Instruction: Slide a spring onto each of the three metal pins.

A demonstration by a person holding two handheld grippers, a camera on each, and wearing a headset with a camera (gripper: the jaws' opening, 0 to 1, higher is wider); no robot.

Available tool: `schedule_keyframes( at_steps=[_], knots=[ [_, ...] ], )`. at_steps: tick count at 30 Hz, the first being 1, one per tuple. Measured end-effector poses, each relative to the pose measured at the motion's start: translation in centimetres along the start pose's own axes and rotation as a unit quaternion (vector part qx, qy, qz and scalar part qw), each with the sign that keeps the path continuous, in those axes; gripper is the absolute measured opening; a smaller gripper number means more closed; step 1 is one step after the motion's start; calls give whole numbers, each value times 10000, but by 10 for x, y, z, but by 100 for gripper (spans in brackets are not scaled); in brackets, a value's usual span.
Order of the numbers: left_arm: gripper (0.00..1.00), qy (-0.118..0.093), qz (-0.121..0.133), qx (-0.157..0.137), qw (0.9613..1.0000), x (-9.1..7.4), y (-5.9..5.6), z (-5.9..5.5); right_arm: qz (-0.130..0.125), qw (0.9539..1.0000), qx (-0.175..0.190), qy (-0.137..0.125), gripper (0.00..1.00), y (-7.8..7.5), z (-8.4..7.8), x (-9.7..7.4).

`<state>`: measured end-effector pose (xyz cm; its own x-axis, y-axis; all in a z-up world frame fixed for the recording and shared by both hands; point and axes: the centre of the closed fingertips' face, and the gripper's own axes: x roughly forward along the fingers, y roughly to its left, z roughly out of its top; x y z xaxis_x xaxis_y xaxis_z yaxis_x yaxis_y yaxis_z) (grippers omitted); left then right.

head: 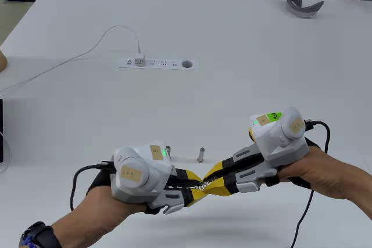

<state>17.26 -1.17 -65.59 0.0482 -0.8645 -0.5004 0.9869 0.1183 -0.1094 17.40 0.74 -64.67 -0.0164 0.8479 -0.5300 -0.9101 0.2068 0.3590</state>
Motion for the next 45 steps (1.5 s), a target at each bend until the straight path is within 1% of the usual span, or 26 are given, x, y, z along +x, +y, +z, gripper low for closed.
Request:
schedule_keyframes(
  at_steps=[8,10,18,21,23,29,33,39,42,45],
  knots=[
    [10,-76,-90,-58,9999,-1,-2,1,65,10000,-59,30,12,3,0,-1],
    [10,-114,-130,-119,9998,-1,-4,1,77,9999,-72,39,12,5,0,-1],
    [10,-200,-160,-209,9995,-3,-3,1,87,9998,-154,61,13,5,1,0],
    [10,-223,-179,-212,9994,-4,-3,1,114,9998,-172,48,13,6,1,0],
    [10,-226,-195,-196,9994,-5,-4,1,141,9996,-208,110,13,7,0,0],
    [10,-236,-240,-182,9993,-5,-5,1,189,9993,-285,150,12,8,0,1],
    [10,-265,-208,-189,9993,-5,-4,0,163,9991,-329,209,12,8,-1,1],
    [11,-207,-117,-176,9996,-2,-3,-5,80,9987,-361,354,12,4,-4,4],
    [12,-71,-31,-144,9999,-1,-1,-14,-2,9985,-333,439,12,1,-7,4],
    [14,-21,41,-193,9998,-3,2,-22,-86,9983,-311,477,12,-3,-8,3]
  ],
)
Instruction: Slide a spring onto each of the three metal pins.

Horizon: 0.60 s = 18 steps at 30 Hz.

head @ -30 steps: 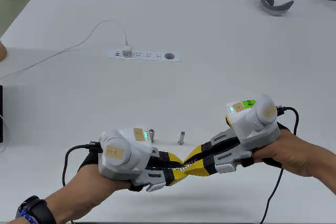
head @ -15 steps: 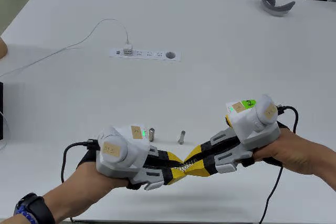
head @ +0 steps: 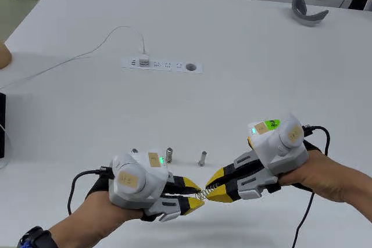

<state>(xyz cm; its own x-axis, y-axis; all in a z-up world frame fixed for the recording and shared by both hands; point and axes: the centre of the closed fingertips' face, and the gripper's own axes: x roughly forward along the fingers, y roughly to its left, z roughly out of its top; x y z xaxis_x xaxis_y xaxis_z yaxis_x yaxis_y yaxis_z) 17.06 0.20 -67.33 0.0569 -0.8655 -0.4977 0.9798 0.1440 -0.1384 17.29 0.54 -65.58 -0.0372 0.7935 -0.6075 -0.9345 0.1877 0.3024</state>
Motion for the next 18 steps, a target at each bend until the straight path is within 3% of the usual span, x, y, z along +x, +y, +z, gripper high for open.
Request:
schedule_keyframes(
  at_steps=[2,6,9,11,18],
  knots=[
    [14,197,174,105,9996,-2,5,-11,-73,10000,34,53,12,-3,-3,-1],
    [18,162,294,-86,9994,-6,9,-18,-244,9994,46,254,12,-10,-11,-1],
    [17,307,661,-95,9973,-12,20,-29,-355,9987,117,333,12,-15,-17,-2],
    [19,206,670,-303,9971,-14,21,-30,-453,9978,274,403,12,-19,-21,-2],
    [23,121,1039,-556,9930,-25,34,-41,-874,9933,488,570,12,-38,-33,-3]
  ],
)
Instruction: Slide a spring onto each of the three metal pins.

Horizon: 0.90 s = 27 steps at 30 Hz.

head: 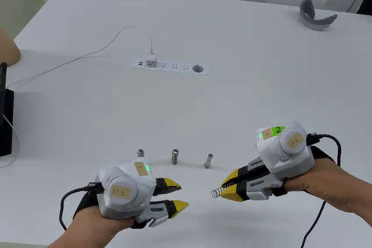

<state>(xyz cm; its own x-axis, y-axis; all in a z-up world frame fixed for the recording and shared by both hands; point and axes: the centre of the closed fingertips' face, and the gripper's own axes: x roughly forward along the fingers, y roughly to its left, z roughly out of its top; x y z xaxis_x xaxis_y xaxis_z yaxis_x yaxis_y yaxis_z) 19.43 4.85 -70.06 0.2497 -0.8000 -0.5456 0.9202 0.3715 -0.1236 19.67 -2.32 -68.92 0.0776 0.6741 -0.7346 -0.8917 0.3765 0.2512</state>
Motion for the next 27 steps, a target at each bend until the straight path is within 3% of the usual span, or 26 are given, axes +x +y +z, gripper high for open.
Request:
schedule_keyframes(
  at_steps=[7,16,27],
  knots=[
    [27,-28,313,-250,9992,-15,17,-12,-460,9984,306,110,12,-26,-5,-1],
    [35,-36,737,-541,9958,-36,42,-29,-790,9952,510,268,12,-52,0,-1],
    [41,-112,1059,-812,9910,-55,60,-40,-1083,9907,684,462,12,-80,5,6]
  ],
)
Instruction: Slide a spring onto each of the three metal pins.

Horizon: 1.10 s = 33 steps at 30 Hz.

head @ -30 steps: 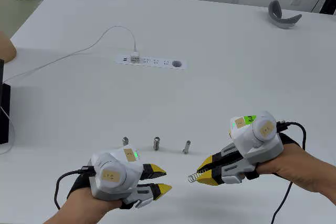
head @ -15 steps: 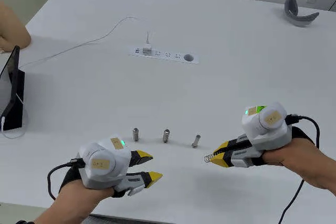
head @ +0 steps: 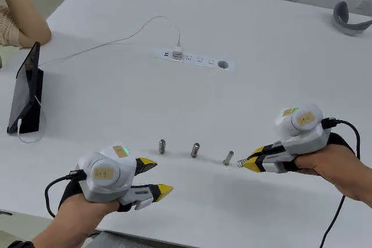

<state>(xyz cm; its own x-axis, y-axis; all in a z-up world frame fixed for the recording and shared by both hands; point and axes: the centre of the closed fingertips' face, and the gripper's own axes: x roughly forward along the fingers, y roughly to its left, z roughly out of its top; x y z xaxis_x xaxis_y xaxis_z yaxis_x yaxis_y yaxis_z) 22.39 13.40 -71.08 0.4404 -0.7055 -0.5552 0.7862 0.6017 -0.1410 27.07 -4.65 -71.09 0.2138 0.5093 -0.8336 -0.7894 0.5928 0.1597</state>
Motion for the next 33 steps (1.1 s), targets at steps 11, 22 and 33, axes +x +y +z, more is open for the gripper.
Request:
schedule_keyframes(
  at_steps=[11,22,33],
  knots=[
    [50,4,287,-278,9992,-10,21,-8,-100,9997,-118,169,12,-18,12,9],
    [61,-40,460,-661,9967,-13,39,-12,0,9986,-318,417,12,-23,18,21],
    [70,-54,489,-914,9946,-15,44,-16,88,9970,-469,616,12,-22,18,32]
  ],
)
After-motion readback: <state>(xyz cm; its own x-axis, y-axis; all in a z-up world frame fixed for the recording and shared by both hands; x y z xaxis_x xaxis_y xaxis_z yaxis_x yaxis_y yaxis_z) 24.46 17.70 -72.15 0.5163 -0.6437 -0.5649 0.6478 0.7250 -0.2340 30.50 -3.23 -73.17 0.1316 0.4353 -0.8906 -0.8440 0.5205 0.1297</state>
